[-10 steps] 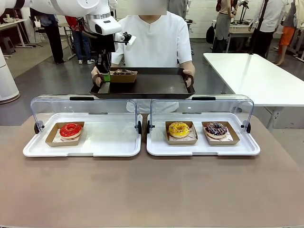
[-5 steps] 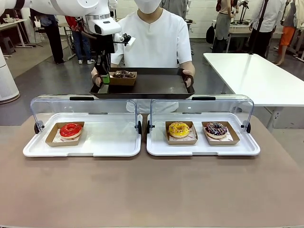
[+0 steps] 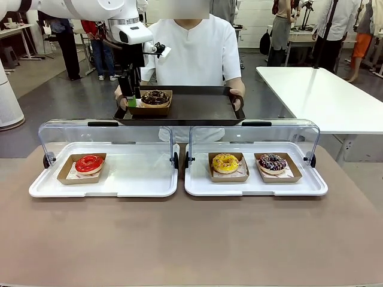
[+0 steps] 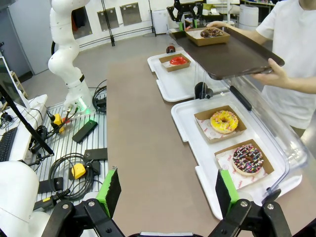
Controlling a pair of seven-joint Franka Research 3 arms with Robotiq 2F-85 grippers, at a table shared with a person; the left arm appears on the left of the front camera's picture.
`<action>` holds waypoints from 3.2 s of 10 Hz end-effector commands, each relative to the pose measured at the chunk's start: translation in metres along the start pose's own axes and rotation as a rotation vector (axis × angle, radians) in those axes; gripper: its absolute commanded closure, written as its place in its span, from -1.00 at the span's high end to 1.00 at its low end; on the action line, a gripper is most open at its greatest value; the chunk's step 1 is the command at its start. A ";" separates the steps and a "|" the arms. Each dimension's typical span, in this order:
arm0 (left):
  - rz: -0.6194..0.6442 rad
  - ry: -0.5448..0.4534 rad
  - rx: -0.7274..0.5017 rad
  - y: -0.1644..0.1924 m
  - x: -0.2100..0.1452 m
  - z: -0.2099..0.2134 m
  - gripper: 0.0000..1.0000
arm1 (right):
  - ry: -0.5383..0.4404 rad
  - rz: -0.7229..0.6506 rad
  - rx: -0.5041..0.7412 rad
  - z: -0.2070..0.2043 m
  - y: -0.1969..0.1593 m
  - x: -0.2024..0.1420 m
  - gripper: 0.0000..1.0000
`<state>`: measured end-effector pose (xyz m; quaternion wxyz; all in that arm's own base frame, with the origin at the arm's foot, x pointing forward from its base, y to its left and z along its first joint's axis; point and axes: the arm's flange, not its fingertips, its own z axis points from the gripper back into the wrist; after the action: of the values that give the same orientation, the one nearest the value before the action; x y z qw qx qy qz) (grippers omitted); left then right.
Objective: Provide the desired donut to the person.
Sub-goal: Place the picked Paper togo box onto the Handle tray extended by the person, then pick up and lift the Paper togo box containing the Donut pointed at by the person.
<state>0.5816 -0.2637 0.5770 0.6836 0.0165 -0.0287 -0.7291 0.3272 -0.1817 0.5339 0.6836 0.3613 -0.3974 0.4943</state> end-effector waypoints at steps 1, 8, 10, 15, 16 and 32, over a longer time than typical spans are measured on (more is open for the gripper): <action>-0.006 -0.015 -0.016 0.001 -0.001 0.002 1.00 | -0.015 0.007 0.006 0.000 0.000 0.000 1.00; -0.005 -0.021 -0.027 0.001 -0.003 0.003 1.00 | -0.015 0.007 0.006 0.000 0.000 0.000 1.00; -0.038 -0.031 -0.023 -0.015 -0.004 0.012 1.00 | -0.015 0.007 0.006 0.000 0.000 0.000 1.00; -0.072 -0.023 0.073 -0.153 -0.061 0.032 1.00 | -0.015 0.007 0.006 0.000 0.000 0.000 1.00; -0.076 -0.049 0.085 -0.169 -0.070 0.031 1.00 | -0.015 0.007 0.006 0.000 0.000 0.000 1.00; 0.241 -0.458 -0.045 -0.167 -0.194 0.017 1.00 | -0.015 0.007 0.006 0.000 0.000 0.000 1.00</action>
<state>0.4226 -0.0939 0.5873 0.7263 -0.1066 -0.1314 -0.6662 0.3270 -0.1822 0.5336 0.6840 0.3613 -0.3974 0.4936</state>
